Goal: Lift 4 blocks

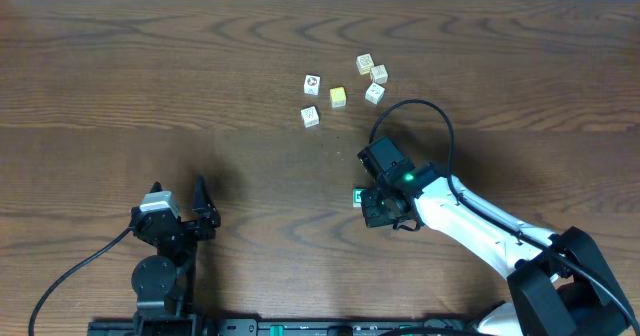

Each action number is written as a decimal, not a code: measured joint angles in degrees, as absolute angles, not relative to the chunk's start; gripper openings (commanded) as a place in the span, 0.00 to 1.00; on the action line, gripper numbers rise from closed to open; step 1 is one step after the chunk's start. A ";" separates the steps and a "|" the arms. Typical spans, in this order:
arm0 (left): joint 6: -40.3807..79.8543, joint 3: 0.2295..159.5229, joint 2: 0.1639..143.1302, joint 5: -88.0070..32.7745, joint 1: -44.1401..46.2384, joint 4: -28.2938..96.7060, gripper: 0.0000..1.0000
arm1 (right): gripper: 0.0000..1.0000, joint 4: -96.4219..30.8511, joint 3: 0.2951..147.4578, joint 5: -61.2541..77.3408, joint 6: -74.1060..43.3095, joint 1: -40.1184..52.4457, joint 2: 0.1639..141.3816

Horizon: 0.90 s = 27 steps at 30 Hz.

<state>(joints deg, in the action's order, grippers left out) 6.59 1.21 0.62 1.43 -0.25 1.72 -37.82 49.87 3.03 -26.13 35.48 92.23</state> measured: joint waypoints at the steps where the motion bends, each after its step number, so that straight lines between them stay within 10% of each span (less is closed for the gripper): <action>1: 6.59 1.21 0.62 1.43 -0.25 1.69 0.75 | 0.01 -37.82 49.87 3.03 -26.13 35.48 92.27; 27: 6.59 1.21 0.62 1.43 -0.25 1.72 0.75 | 0.01 -39.11 49.87 1.06 -26.57 35.48 92.47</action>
